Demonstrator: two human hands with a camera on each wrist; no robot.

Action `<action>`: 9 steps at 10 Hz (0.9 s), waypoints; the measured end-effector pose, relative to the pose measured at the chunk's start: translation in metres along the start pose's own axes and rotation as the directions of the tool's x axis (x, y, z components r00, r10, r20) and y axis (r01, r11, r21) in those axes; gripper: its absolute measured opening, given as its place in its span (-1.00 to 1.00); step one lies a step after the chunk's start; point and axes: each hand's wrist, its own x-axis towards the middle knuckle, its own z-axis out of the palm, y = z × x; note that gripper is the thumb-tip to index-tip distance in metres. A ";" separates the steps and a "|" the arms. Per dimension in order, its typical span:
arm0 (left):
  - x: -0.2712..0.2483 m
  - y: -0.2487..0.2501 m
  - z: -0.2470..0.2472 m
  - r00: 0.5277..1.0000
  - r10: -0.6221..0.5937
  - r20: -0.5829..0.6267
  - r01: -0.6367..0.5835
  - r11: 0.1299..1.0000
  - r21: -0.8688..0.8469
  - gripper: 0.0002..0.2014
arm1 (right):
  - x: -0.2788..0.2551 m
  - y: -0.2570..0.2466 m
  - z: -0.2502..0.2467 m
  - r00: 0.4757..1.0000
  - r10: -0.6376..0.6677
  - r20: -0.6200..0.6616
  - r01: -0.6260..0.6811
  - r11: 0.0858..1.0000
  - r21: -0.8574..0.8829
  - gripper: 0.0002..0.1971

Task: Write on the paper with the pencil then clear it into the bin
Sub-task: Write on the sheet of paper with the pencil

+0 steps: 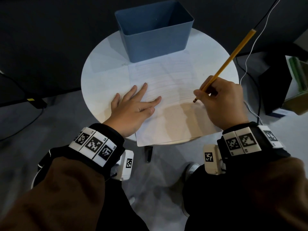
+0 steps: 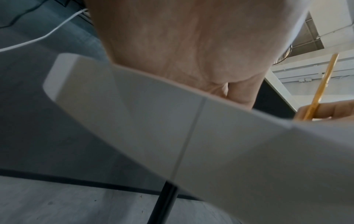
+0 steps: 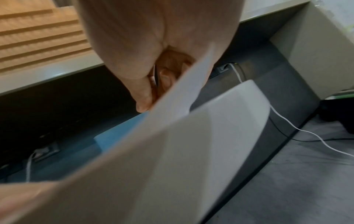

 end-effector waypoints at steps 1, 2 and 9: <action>0.000 0.000 0.001 1.000 -0.002 -0.007 0.002 1.000 0.001 -0.64 | -0.002 -0.007 0.009 0.998 -0.030 0.047 0.029 0.999 0.017 -0.84; 0.000 0.000 0.000 1.000 -0.003 -0.005 0.003 1.000 0.006 -0.64 | -0.001 -0.001 0.007 0.999 -0.008 0.038 0.007 1.000 0.005 -0.84; -0.001 0.000 0.001 1.000 0.001 -0.002 -0.001 1.000 -0.002 -0.64 | -0.002 0.004 -0.001 0.998 0.029 -0.050 -0.031 0.999 -0.023 -0.84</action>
